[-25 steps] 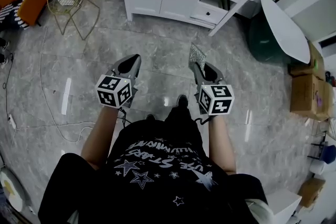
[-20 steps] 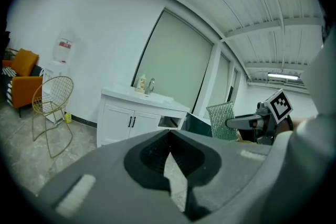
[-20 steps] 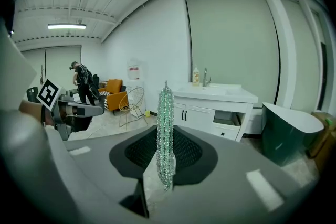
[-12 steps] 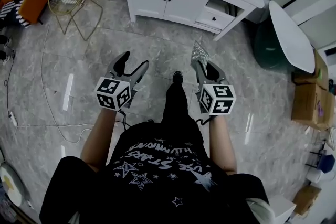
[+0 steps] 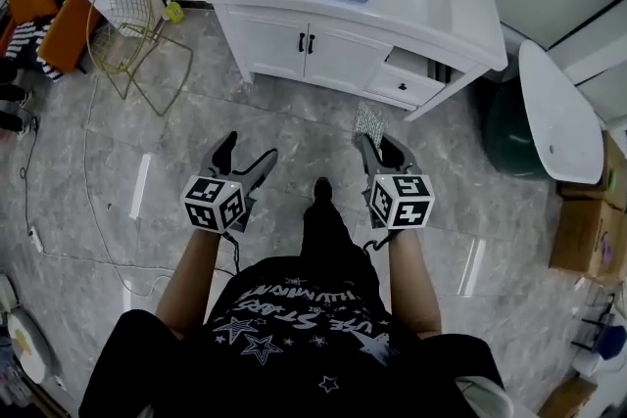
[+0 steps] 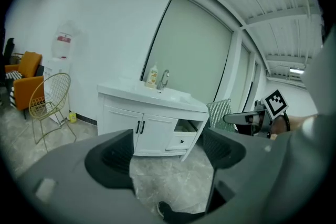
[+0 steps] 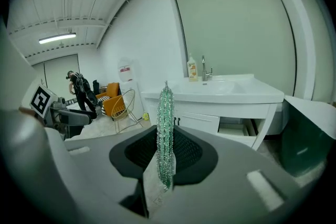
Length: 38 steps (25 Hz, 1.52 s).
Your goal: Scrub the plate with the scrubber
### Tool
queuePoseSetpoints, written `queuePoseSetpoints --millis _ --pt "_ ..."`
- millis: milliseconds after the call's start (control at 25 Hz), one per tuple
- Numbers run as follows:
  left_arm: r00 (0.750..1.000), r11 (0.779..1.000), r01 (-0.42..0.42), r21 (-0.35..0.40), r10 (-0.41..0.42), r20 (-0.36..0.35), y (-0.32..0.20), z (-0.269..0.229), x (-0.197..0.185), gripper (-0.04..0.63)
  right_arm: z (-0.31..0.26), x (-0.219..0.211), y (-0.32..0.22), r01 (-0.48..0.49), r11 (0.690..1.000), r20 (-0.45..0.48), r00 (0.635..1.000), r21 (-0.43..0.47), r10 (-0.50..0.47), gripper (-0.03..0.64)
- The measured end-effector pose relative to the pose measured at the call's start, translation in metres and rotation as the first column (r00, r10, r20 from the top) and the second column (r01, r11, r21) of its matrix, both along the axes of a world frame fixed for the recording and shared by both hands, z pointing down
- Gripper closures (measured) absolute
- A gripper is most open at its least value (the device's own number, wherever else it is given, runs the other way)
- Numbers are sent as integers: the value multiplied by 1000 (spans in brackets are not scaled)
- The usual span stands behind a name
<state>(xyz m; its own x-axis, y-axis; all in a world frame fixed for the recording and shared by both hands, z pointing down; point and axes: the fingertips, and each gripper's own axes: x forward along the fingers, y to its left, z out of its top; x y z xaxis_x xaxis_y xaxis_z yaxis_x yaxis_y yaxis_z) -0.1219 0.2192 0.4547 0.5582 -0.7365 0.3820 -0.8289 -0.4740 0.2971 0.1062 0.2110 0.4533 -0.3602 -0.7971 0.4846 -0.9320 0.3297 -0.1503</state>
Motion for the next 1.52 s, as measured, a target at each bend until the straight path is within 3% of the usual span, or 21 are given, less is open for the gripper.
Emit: queuePoseSetpoints --millis 400,840,1160,1520 --pt "998 998 66 -2 -66 -15 -163 -18 66 190 -9 74 -163 27 999 20 999 17 -27 505" --pt "994 994 108 -31 -107 32 -233 -17 57 190 -6 55 -246 93 996 20 995 13 -93 505" --pt "1000 999 27 -24 -27 3 -339 -25 60 190 -24 50 -320 40 999 32 999 30 -41 505" --pt "992 985 -125 -121 122 -31 -481 -15 78 192 -35 53 -429 -80 997 -29 996 13 80 505"
